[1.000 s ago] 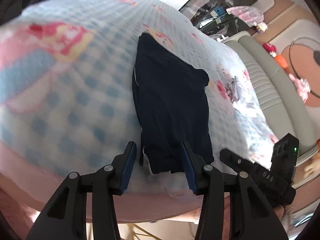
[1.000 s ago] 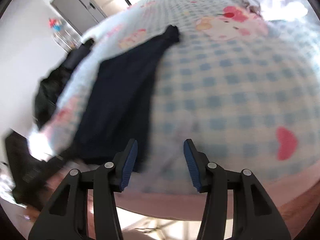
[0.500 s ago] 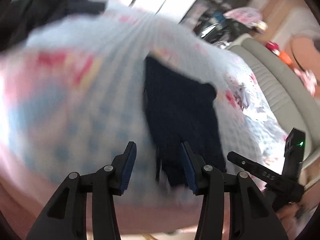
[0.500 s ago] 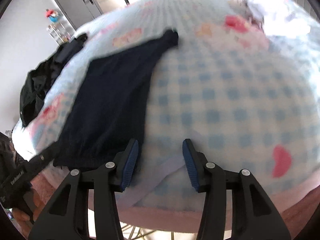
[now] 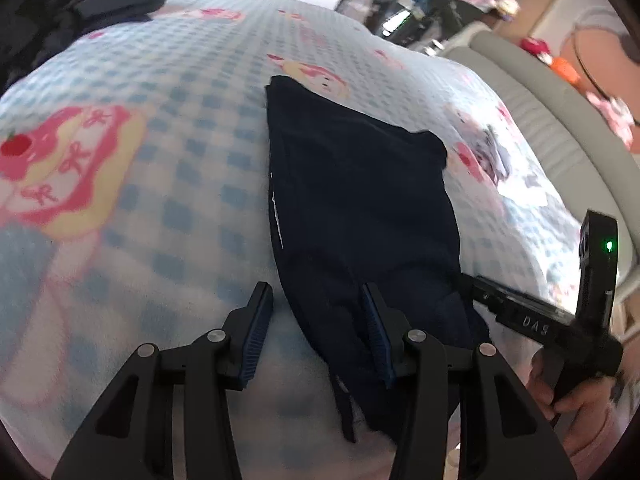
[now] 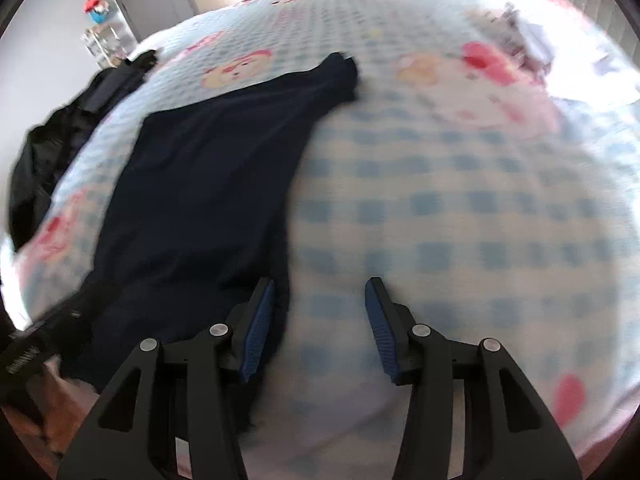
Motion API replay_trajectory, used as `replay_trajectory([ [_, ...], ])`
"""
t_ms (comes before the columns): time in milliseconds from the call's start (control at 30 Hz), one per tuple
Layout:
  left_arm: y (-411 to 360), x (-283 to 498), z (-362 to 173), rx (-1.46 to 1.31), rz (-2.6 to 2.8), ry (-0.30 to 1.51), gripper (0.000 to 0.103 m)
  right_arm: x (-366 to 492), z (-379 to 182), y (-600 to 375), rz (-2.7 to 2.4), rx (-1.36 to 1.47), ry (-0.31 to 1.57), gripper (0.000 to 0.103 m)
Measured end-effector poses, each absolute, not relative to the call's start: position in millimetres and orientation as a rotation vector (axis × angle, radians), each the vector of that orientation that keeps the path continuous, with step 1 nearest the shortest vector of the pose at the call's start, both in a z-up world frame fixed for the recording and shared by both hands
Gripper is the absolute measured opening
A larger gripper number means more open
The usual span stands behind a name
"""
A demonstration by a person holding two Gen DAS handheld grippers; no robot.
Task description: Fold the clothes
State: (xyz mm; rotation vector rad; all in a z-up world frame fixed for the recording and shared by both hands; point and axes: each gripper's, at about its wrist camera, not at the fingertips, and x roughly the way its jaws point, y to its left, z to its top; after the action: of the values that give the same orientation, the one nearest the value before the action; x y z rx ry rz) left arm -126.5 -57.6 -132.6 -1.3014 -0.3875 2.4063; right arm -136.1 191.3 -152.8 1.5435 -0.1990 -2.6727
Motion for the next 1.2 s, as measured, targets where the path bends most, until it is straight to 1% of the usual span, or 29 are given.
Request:
replay_trajectory([
  [33, -57.2, -126.2, -131.5, -1.299, 2.402, -0.368, 0.048, -134.8, -151.9, 191.8, -2.681, 1.546, -0.200, 0.047],
  [167, -66.0, -124.9, -133.8, -1.285, 2.381, -0.470, 0.048, -132.0, -135.3, 199.2, -2.774, 1.524, -0.215, 0.047],
  [267, -71.8, -125.8, -134.1, -1.266, 2.360, -0.545, 0.048, -137.2, -124.1, 201.8, -2.715, 1.445, -0.325, 0.049],
  [333, -69.5, -125.0, -133.4, -1.268, 2.359, -0.531, 0.048, -146.1, -124.4, 193.4, -2.660, 1.429, -0.299, 0.049],
  [400, -67.6, -125.3, -136.7, -1.282, 2.365, -0.512, 0.048, -156.0, -129.6, 182.1, -2.659, 1.428, -0.205, 0.049],
  [467, -67.2, -124.8, -139.2, -1.291, 2.372, -0.497, 0.048, -170.0, -144.3, 181.2, -2.693, 1.524, -0.103, 0.048],
  [567, -66.0, -123.7, -139.2, -1.296, 2.374, -0.472, 0.048, -177.2, -150.9, 202.9, -2.704, 1.558, -0.224, 0.049],
  [633, -71.4, -122.8, -139.1, -1.300, 2.370, -0.475, 0.048, -175.2, -142.6, 212.9, -2.806, 1.560, -0.178, 0.046],
  [767, -74.1, -123.9, -139.1, -1.299, 2.368, -0.510, 0.048, -171.3, -132.9, 222.2, -2.752, 1.493, -0.300, 0.047],
  [833, -75.4, -122.0, -136.1, -1.273, 2.375, -0.529, 0.048, -169.8, -135.7, 216.2, -2.695, 1.474, -0.299, 0.048],
  [900, -77.0, -118.6, -132.2, -1.242, 2.383, -0.533, 0.048, -166.8, -144.2, 208.8, -2.674, 1.499, -0.253, 0.048],
  [967, -77.3, -118.0, -132.7, -1.257, 2.396, -0.512, 0.048, -163.9, -152.6, 201.9, -2.654, 1.524, -0.209, 0.048],
  [1033, -77.9, -119.3, -135.6, -1.290, 2.406, -0.482, 0.048, -160.9, -156.1, 205.5, -2.684, 1.543, -0.203, 0.048],
  [1133, -83.1, -116.3, -128.9, -1.274, 2.417, -0.525, 0.048, -146.3, -143.8, 214.1, -2.738, 1.542, -0.294, 0.047],
  [1200, -87.2, -110.5, -122.5, -1.243, 2.399, -0.581, 0.048, -130.2, -132.6, 211.9, -2.681, 1.479, -0.364, 0.048],
])
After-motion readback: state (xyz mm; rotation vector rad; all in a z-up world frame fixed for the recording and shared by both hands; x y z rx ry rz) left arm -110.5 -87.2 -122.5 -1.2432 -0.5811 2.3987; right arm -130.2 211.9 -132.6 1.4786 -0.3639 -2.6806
